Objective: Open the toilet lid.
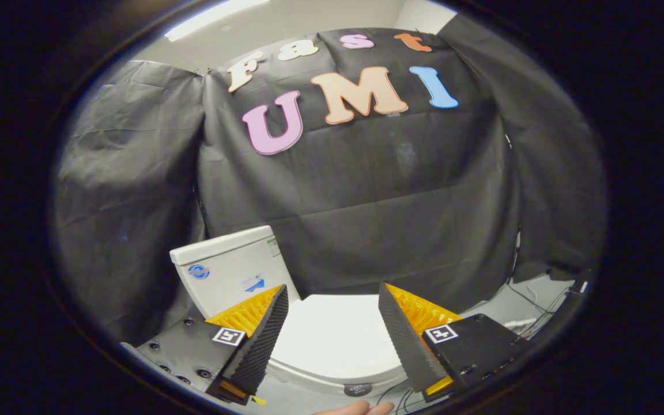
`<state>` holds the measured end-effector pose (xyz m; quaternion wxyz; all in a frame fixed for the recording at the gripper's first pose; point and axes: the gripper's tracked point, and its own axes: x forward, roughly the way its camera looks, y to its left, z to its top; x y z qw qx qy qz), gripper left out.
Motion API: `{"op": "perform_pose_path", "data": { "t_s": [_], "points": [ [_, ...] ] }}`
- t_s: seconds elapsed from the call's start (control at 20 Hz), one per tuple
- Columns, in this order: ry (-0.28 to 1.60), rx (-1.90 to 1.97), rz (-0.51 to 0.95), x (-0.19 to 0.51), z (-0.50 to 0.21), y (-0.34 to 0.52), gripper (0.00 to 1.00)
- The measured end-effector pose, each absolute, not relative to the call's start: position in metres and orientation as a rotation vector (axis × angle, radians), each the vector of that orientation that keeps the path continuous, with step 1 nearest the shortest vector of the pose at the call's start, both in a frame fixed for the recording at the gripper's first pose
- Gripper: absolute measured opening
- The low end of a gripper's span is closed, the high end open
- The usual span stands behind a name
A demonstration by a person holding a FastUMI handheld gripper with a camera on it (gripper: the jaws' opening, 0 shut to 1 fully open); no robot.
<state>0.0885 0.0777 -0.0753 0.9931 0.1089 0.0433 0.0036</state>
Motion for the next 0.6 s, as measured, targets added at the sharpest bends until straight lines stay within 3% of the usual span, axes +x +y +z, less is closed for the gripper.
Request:
{"op": "perform_pose_path", "data": {
  "t_s": [0.3,0.6],
  "points": [
    [0.272,0.282,-0.037,0.093,-0.133,0.080,0.97],
    [0.304,0.375,-0.048,0.088,-0.155,0.077,0.97]
  ]
}}
